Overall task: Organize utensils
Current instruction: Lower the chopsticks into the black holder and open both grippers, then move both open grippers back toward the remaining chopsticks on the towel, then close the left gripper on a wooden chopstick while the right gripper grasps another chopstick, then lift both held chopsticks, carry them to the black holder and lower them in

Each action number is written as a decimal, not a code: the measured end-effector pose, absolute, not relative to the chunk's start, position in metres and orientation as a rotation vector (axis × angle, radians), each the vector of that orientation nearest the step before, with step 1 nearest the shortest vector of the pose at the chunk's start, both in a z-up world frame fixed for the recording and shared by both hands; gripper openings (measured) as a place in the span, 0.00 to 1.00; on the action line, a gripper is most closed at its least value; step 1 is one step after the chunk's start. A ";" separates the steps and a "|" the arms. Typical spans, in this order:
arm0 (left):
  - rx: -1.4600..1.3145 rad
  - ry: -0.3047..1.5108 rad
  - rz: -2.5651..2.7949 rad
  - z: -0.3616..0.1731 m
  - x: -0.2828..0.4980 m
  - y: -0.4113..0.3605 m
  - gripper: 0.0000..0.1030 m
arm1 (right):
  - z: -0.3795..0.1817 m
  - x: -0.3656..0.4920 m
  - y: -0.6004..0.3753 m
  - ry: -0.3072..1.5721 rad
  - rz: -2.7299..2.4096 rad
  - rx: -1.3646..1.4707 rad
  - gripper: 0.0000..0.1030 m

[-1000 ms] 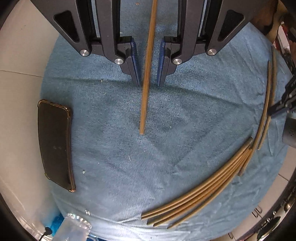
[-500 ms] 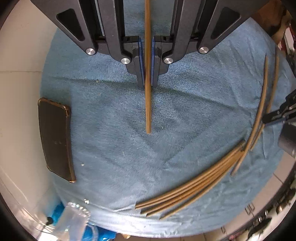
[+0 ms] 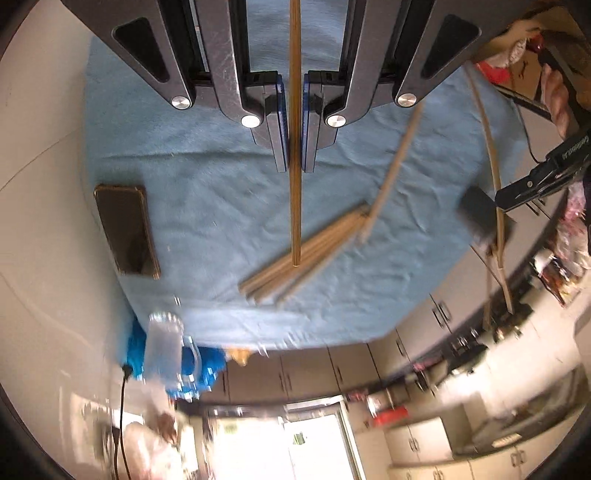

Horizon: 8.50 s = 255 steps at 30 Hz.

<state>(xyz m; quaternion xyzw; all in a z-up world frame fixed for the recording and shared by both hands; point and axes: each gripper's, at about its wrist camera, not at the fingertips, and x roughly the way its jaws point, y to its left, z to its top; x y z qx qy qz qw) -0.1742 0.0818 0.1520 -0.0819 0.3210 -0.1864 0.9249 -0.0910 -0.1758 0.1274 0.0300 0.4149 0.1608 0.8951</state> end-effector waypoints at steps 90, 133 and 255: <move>-0.060 0.979 -0.250 0.031 -0.059 0.011 0.29 | 0.017 0.097 -0.116 1.014 0.120 0.101 0.34; -0.223 1.018 -0.325 0.027 -0.052 0.038 0.15 | 0.020 0.080 -0.153 1.183 0.015 -0.012 0.30; -0.347 0.339 0.046 0.184 -0.064 0.258 0.07 | 0.166 0.004 0.122 0.405 0.631 0.178 0.08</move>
